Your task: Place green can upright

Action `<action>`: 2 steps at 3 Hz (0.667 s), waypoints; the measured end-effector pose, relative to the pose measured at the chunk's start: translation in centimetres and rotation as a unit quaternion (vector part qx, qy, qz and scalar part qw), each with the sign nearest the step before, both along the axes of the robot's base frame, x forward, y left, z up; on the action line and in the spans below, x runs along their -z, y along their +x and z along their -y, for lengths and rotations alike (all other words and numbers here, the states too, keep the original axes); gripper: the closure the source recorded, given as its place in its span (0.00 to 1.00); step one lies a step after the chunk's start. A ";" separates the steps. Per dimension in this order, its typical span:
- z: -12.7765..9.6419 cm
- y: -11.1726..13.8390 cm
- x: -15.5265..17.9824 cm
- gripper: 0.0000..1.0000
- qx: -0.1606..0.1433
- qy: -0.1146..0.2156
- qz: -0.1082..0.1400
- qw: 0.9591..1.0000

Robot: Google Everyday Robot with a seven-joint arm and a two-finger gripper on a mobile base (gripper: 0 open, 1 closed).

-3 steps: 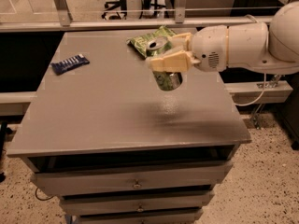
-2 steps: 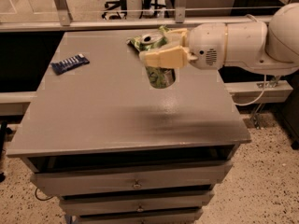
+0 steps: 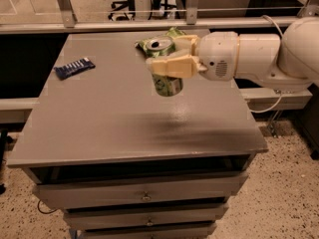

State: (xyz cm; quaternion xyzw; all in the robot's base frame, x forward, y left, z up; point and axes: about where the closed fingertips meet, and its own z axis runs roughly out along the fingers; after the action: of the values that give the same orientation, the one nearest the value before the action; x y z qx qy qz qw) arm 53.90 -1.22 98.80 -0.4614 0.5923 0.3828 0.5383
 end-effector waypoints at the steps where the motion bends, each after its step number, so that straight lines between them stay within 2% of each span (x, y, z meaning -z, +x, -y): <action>1: -1.0 -0.4 0.9 1.00 -0.011 0.043 0.041 0.998; 2: -0.9 -1.0 2.4 1.00 -0.016 0.060 0.056 0.997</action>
Offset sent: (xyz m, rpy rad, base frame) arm -0.0143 0.0009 -0.0437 0.1595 -0.1430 0.0308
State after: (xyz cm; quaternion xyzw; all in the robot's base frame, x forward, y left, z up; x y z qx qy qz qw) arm 52.95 -0.36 96.41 -0.4579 0.5301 0.3998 0.5911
